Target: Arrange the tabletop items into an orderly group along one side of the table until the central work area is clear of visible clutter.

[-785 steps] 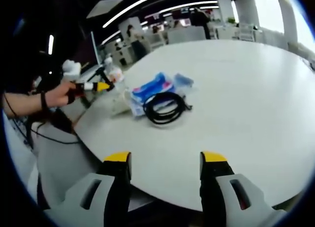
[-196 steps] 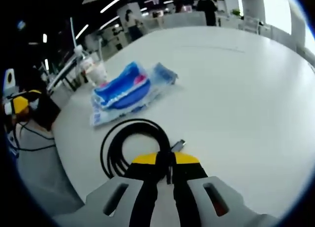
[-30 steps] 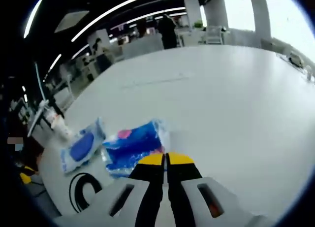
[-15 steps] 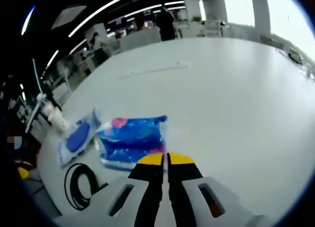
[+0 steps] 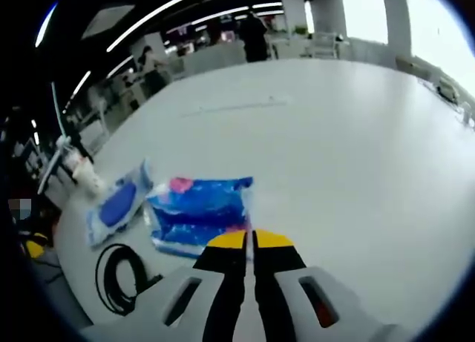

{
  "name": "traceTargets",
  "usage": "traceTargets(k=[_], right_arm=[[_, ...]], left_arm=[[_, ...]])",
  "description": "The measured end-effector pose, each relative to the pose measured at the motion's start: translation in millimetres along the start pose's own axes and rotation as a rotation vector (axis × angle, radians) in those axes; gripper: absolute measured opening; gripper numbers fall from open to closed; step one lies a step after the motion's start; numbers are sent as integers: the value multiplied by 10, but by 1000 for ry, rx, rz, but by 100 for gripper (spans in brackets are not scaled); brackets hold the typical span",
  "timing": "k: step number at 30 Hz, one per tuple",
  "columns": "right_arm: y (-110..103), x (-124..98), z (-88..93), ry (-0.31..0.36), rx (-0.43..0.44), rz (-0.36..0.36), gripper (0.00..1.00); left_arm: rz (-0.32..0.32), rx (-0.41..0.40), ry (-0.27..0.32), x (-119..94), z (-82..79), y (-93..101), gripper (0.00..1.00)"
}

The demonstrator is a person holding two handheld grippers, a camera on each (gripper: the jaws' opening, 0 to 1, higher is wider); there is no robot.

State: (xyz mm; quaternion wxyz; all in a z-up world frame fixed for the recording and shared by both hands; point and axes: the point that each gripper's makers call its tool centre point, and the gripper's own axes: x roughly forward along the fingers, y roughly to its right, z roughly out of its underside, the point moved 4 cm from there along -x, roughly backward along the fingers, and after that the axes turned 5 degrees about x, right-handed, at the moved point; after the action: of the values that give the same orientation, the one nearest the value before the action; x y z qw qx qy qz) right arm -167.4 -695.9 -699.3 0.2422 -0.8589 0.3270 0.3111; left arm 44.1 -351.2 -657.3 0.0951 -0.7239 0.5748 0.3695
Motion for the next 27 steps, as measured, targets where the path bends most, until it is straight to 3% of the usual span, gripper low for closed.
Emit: traceTargets(k=[11, 20, 27], right_arm=[[-125, 32, -90, -4, -95, -39, 3], [-361, 91, -132, -28, -234, -100, 6], [-565, 152, -184, -36, -289, -150, 7]], left_arm=[[6, 86, -44, 63, -62, -168, 33], [10, 102, -62, 263, -203, -246, 33], [23, 80, -72, 396, -228, -236, 33]])
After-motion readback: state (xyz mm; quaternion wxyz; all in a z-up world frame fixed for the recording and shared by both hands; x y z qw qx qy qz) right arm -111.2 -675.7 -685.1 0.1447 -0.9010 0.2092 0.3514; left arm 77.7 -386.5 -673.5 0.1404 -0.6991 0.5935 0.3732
